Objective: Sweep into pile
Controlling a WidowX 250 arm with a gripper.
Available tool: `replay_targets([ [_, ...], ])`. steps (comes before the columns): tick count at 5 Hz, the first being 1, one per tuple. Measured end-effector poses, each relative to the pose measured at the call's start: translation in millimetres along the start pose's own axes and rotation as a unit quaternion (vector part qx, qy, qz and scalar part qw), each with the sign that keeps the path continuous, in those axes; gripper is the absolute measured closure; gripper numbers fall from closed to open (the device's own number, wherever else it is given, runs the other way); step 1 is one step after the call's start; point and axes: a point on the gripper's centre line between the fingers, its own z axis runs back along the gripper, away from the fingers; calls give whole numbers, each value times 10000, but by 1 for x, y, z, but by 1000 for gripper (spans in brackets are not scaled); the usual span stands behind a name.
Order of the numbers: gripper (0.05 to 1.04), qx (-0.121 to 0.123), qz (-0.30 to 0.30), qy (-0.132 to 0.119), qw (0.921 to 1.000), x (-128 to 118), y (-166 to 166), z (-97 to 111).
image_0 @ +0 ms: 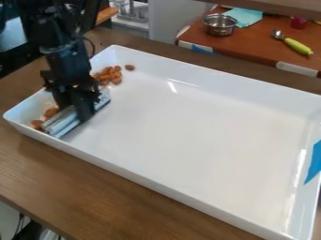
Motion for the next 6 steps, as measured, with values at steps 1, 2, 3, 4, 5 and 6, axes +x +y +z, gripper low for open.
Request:
replay_targets([
  [1, 704, 310, -126, -290, 9990, 5, 12, 1],
  [2, 704, 190, -56, -350, 9992, 2, 6, 8],
  [3, 704, -262, 233, -143, 9993, 1, -20, 19],
  [4, 704, -611, 401, -159, 9972, 24, -57, 44],
  [5, 704, -800, 513, -36, 9955, 37, -97, 67],
  [6, 704, -744, 401, 8, 9964, 39, -142, 67],
])
